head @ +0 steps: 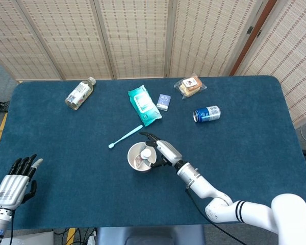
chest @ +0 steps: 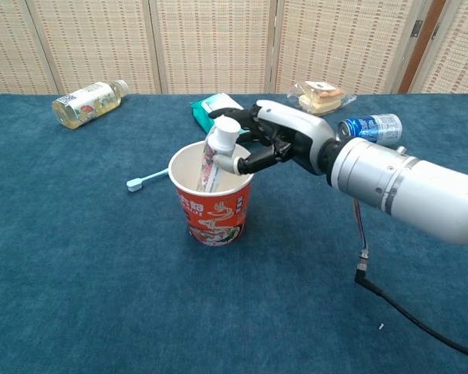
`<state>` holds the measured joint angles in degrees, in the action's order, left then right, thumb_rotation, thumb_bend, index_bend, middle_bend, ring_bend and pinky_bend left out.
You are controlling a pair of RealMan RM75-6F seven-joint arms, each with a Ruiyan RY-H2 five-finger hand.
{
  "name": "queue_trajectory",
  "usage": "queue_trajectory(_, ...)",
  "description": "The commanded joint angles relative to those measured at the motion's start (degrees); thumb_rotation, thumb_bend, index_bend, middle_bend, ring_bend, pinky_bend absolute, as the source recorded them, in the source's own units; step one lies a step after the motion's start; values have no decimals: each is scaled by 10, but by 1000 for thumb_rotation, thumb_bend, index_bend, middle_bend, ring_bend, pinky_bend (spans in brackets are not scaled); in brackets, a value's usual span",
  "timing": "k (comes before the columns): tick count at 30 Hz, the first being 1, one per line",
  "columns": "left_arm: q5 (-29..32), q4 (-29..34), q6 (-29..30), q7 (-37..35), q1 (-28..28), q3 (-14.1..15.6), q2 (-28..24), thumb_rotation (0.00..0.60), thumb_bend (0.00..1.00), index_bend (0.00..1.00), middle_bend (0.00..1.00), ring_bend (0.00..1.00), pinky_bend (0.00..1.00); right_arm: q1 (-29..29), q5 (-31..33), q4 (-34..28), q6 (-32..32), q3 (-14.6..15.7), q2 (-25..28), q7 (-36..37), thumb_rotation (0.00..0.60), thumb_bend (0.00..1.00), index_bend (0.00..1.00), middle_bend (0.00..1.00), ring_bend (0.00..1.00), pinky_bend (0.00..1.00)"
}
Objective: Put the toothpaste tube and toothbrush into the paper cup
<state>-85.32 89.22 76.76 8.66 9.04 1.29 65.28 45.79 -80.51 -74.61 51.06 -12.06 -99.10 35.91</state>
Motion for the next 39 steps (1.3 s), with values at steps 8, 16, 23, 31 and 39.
queue_trajectory(8, 1, 2, -4, 6, 2, -1, 2, 600, 662, 73, 0, 0, 0, -10, -1, -21, 13, 4, 16, -6, 600, 281, 568, 68, 0, 115)
queue_trajectory(16, 2, 5, -9, 12, 6, -1, 3, 600, 662, 73, 0, 0, 0, -20, -1, -34, 18, 13, 30, -8, 600, 279, 538, 65, 0, 115)
queue_trajectory(23, 4, 8, -13, 16, 8, -1, 5, 600, 662, 73, 0, 0, 0, -25, 0, -35, 15, 19, 36, -7, 600, 256, 446, 51, 0, 115)
queue_trajectory(31, 5, 8, -16, 17, 9, -1, 6, 600, 662, 73, 0, 0, 0, -28, -2, -35, 17, 19, 39, -3, 600, 190, 315, 42, 0, 115)
queue_trajectory(39, 7, 8, -16, 17, 10, -1, 5, 600, 662, 73, 0, 0, 0, -30, -5, -38, 22, 18, 41, 1, 600, 185, 281, 41, 0, 115)
